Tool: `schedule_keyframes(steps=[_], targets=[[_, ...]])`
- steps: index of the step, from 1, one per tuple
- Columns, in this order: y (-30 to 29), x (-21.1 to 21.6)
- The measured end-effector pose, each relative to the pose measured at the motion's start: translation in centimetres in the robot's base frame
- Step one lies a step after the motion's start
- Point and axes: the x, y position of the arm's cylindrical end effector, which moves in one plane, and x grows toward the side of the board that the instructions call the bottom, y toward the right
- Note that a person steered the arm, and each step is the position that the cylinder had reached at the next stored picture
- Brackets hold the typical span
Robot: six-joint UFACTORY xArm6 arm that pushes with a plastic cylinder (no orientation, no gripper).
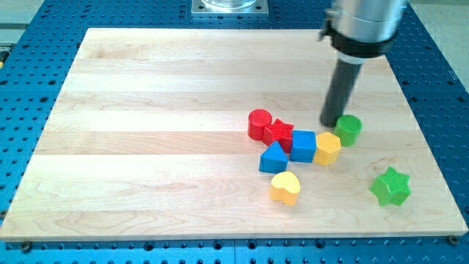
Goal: Place the green blocks in a vertical line
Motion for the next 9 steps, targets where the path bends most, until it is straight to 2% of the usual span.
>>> schedule_keyframes(steps=[1,2,3,5,9], targets=[[2.8,2.0],[2.8,3.4],[2.8,0.4],[2.8,4.6],[1.4,5.1]])
